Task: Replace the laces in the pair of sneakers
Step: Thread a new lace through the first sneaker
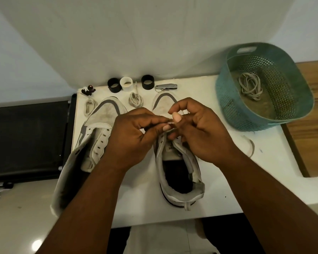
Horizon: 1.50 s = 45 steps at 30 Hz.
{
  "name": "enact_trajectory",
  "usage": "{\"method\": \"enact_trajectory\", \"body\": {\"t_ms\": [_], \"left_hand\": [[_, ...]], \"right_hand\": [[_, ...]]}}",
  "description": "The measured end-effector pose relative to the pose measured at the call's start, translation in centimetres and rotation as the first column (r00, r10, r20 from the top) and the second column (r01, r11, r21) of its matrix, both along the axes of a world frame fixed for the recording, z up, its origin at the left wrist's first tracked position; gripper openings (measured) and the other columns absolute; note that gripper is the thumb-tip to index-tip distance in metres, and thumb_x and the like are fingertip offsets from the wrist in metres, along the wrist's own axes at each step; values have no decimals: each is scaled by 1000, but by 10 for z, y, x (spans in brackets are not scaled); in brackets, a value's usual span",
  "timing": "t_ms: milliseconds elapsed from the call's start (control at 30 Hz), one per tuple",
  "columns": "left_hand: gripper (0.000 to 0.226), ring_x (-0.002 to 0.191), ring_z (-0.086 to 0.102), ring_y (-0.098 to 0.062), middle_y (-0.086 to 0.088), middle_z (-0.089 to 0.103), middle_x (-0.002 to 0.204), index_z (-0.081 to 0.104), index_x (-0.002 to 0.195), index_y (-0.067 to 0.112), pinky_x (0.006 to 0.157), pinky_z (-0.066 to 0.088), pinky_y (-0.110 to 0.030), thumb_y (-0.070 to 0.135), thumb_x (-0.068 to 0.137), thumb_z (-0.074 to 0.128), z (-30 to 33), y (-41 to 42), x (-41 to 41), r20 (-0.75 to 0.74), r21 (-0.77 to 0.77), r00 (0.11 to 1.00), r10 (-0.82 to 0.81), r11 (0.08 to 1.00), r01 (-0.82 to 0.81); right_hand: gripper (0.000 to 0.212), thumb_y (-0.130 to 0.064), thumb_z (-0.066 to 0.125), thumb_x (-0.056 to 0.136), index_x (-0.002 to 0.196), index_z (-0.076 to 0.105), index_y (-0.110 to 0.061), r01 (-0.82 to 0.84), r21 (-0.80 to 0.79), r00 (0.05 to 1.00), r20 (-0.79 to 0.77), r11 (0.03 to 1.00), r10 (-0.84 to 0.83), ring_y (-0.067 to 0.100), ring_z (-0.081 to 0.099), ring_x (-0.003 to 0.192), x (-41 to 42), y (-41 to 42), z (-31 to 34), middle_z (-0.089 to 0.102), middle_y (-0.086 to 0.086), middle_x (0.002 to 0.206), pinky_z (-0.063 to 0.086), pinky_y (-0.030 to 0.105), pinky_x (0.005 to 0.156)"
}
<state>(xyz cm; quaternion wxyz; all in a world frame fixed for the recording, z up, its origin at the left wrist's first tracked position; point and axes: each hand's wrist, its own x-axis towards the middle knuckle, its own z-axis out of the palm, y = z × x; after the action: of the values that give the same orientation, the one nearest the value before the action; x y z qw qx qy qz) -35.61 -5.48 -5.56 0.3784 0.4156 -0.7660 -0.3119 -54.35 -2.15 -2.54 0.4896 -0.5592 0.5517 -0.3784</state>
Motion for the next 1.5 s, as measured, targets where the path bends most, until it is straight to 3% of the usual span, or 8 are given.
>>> {"method": "enact_trajectory", "body": {"t_ms": [133, 233, 333, 433, 733, 900, 1200, 1500], "left_hand": [[4, 86, 68, -16, 8, 71, 88, 74, 95, 19, 77, 53, -26, 20, 96, 71, -6, 4, -2, -25, 81, 995, 93, 993, -91], [4, 86, 68, -17, 11, 70, 87, 70, 93, 24, 77, 52, -25, 24, 95, 67, -8, 5, -4, -48, 156, 991, 121, 981, -112], [3, 89, 66, -11, 18, 69, 86, 72, 91, 29, 80, 50, -22, 27, 91, 69, -6, 6, -5, 25, 125, 997, 79, 989, -81], [4, 85, 63, 1, 23, 66, 82, 75, 89, 27, 76, 43, -11, 28, 87, 72, -4, 8, -7, 102, 101, 994, 35, 994, -46], [4, 73, 65, -1, 21, 66, 74, 76, 82, 23, 68, 44, -8, 19, 82, 76, -5, 14, -15, 33, 158, 998, 58, 986, -63], [2, 74, 67, -9, 14, 70, 76, 76, 81, 24, 69, 52, -21, 25, 82, 75, -13, 15, -19, 66, 173, 995, 76, 981, -87], [7, 72, 63, -8, 13, 69, 75, 78, 82, 21, 73, 51, -32, 27, 84, 74, -17, 17, -19, 126, 94, 988, 93, 990, -105], [9, 75, 63, -11, 8, 71, 79, 78, 86, 18, 76, 49, -35, 25, 89, 72, -17, 18, -22, 130, 4, 986, 103, 995, -104]], "right_hand": [[31, -45, 77, 83, 105, 58, -34, 2, -37, 925, -379, 999, -16, 6, 67, 75, -5, 9, 7, 70, -13, 84, 51, 22, 63], [61, -78, 73, 64, 105, 56, -36, -95, 84, 665, -737, 992, 126, 5, 58, 82, -2, 16, 13, 61, -16, 92, 50, 27, 69], [63, -79, 71, 66, 110, 64, -33, -97, 113, 570, -808, 989, 148, 9, 59, 84, -2, 19, 17, 64, -13, 96, 49, 27, 73], [43, -59, 74, 76, 108, 72, -30, -139, 127, 551, -814, 982, 183, 11, 62, 82, -12, 18, 17, 70, -10, 95, 53, 28, 73], [12, -32, 69, 89, 94, 80, -32, 58, 47, 798, -603, 997, -18, 8, 66, 70, -23, 16, -8, 72, -13, 76, 58, 31, 65], [15, -24, 67, 95, 94, 80, -32, 88, 82, 891, -452, 993, -42, 10, 66, 72, -25, 12, -17, 72, -11, 76, 59, 34, 69], [17, -25, 67, 94, 101, 80, -33, 27, 54, 887, -462, 998, 1, 6, 65, 72, -21, 13, -16, 73, -14, 79, 55, 23, 63], [29, -38, 55, 96, 88, 80, -23, 3, 83, 932, -361, 997, 27, 17, 66, 65, -21, 13, -10, 69, -4, 67, 58, 42, 63]]}}
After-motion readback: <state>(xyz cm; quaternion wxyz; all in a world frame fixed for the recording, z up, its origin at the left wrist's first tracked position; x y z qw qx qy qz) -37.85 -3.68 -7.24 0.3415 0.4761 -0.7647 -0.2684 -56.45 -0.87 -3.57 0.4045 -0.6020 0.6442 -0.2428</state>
